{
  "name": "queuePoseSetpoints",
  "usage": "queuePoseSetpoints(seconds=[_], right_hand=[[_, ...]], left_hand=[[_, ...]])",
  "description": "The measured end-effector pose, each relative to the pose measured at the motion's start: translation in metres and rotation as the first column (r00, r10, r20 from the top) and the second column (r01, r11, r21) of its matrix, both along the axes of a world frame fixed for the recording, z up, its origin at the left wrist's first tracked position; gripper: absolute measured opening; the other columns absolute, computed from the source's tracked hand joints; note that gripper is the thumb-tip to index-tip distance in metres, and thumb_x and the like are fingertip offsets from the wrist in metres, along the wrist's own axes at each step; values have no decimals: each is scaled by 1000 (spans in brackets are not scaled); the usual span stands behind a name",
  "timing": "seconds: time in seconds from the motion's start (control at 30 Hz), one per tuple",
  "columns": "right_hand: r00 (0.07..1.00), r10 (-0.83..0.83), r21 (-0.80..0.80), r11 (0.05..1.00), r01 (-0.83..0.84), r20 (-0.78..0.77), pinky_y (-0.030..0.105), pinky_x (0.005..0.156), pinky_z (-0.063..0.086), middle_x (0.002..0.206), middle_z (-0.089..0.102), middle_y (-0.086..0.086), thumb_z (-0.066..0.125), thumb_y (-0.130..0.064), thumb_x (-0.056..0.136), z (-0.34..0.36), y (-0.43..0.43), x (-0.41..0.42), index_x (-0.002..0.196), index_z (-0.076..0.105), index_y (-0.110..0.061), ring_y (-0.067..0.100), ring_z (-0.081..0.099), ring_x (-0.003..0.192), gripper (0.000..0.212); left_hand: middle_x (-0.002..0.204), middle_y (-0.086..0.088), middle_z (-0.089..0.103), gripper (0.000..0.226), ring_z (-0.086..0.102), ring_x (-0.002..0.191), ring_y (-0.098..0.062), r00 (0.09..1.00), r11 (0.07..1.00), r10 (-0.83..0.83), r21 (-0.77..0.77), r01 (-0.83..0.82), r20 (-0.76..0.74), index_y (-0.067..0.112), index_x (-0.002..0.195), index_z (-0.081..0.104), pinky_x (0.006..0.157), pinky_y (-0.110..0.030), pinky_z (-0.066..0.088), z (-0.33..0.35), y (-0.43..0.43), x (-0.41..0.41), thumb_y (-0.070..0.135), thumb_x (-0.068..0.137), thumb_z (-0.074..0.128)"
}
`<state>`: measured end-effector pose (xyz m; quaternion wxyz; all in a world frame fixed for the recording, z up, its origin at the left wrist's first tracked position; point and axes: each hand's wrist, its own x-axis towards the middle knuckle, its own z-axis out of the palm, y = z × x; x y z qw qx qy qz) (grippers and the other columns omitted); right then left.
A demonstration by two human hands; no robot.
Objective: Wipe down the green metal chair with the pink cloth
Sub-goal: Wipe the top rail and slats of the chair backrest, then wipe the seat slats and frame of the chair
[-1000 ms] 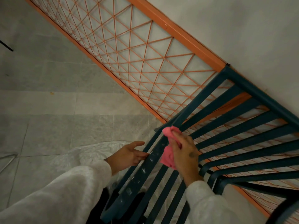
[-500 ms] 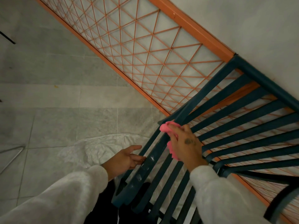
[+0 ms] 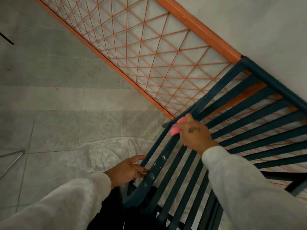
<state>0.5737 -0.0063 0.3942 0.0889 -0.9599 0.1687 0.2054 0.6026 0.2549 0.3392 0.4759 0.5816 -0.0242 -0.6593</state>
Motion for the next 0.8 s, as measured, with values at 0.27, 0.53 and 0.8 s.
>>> queuePoseSetpoints(seconds=[0.27, 0.53, 0.8], right_hand=[[985, -75, 242, 970, 36, 155, 23, 109, 37, 151, 32, -9, 57, -6, 90, -33, 73, -67, 125, 61, -32, 17, 44, 124, 44], [968, -150, 505, 863, 28, 202, 23, 111, 36, 152, 20, -32, 51, -4, 97, -29, 43, -94, 139, 45, -45, 3, 31, 137, 59], [873, -383, 547, 819, 171, 301, 29, 115, 19, 158, 23, -14, 50, -8, 98, -54, 55, -95, 142, 46, -34, 13, 26, 144, 51]], left_hand=[[106, -9, 70, 59, 68, 98, -24, 997, 997, -55, 54, 52, 53, 21, 130, 42, 96, -39, 48, -4, 9, -12, -17, 86, 47], [107, 8, 64, 57, 64, 98, -6, 918, 982, -183, 28, 185, 352, 41, 128, 46, 82, -15, 51, 4, 23, -35, 7, 85, 64], [113, 24, 59, 74, 54, 103, 15, 805, 999, -44, 20, 40, 592, 56, 126, 34, 84, -2, 43, -3, 39, -94, 15, 80, 73]])
